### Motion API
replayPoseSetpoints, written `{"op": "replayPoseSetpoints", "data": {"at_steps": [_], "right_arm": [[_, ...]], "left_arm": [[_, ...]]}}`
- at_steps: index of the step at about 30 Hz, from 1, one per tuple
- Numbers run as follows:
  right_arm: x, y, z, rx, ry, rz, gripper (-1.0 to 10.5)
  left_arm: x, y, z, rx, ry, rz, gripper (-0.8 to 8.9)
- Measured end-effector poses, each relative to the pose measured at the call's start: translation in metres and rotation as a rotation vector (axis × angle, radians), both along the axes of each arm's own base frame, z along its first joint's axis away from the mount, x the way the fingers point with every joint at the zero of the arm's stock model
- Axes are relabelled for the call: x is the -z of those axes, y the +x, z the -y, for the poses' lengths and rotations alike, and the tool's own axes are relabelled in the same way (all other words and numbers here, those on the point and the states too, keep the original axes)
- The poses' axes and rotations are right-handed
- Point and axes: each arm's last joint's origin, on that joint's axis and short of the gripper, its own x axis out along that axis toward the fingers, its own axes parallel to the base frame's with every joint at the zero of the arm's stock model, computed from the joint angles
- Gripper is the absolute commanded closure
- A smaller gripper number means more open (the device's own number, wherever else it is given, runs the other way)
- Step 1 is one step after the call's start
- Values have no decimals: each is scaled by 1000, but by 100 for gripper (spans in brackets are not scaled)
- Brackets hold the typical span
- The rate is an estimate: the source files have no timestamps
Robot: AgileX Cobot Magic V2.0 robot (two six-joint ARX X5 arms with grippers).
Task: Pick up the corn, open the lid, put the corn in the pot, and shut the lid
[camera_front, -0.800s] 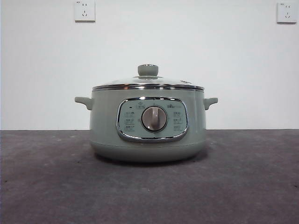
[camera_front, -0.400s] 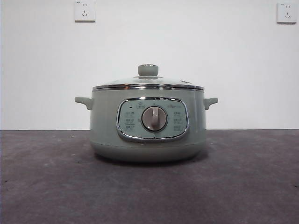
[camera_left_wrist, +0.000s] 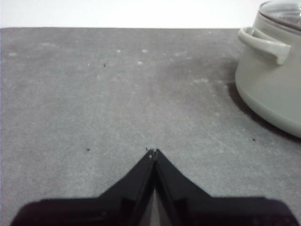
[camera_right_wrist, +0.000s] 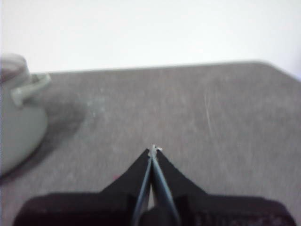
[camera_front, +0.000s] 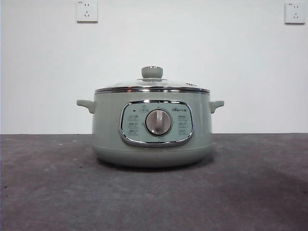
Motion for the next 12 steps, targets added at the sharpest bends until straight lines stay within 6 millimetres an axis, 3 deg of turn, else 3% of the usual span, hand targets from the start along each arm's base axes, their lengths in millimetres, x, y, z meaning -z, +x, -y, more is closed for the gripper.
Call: {"op": "replayPoseSetpoints", "data": {"at_steps": [4, 12], "right_arm": [[8, -1, 0, 0, 8, -81, 946], [8, -1, 0, 6, 11, -81, 946]], "left_arm": [[2, 1, 0, 0, 1, -20, 816], [6, 3, 0, 0, 4, -64, 816]]}}
